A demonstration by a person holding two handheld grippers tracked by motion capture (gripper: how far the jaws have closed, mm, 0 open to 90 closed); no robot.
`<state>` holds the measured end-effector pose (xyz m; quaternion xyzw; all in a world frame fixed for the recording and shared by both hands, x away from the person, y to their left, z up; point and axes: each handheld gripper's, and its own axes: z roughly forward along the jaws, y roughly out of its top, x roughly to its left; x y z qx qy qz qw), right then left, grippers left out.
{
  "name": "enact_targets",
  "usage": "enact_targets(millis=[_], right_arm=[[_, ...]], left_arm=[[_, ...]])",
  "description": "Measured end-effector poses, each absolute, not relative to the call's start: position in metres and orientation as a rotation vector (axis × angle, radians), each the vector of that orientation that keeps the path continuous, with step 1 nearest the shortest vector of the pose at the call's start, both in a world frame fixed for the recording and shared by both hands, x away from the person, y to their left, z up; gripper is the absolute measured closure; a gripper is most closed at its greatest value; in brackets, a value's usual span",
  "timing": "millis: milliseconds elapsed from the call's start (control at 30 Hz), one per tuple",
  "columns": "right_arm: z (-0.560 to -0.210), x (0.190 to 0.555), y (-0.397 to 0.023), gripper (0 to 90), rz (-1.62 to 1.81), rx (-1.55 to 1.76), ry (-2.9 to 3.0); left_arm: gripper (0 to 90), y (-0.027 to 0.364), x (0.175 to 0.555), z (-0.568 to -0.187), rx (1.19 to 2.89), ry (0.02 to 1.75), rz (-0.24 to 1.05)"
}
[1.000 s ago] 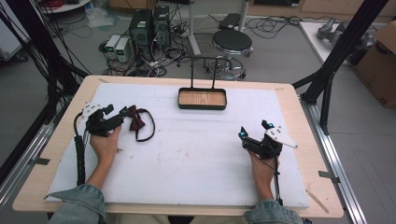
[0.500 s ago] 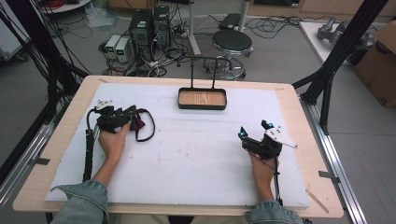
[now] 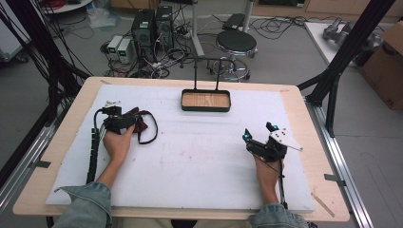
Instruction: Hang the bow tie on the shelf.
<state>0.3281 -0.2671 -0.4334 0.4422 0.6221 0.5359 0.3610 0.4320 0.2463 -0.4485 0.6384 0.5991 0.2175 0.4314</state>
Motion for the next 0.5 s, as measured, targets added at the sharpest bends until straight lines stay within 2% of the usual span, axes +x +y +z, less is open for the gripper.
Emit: enact_targets(millis=[233, 300, 333, 367, 400, 500], right_arm=[[-0.4335, 0.3282, -0.2670, 10.9, 1.381, 1.139, 1.602], [-0.4334, 0.3282, -0.2670, 11.0, 1.380, 1.135, 1.603], [-0.4335, 0.3283, -0.2670, 10.9, 1.379, 1.140, 1.601], [-0.4335, 0.3283, -0.2670, 10.9, 1.379, 1.140, 1.601], [-0.4334, 0.3280, -0.2671, 11.0, 1.380, 1.144, 1.601], [-0.4334, 0.3280, -0.2671, 11.0, 1.381, 1.143, 1.604]], left_arm=[[57.2, 0.2415, 0.4341, -0.4489, 1.626, 1.497, 0.546], [62.0, 0.2409, 0.4338, -0.4489, 1.633, 1.490, 0.531], [70.3, 0.2404, 0.4337, -0.4490, 1.633, 1.489, 0.520], [70.3, 0.2396, 0.4335, -0.4491, 1.631, 1.485, 0.509], [74.9, 0.2388, 0.4333, -0.4491, 1.636, 1.480, 0.507], [77.3, 0.2395, 0.4328, -0.4489, 1.641, 1.473, 0.499]])
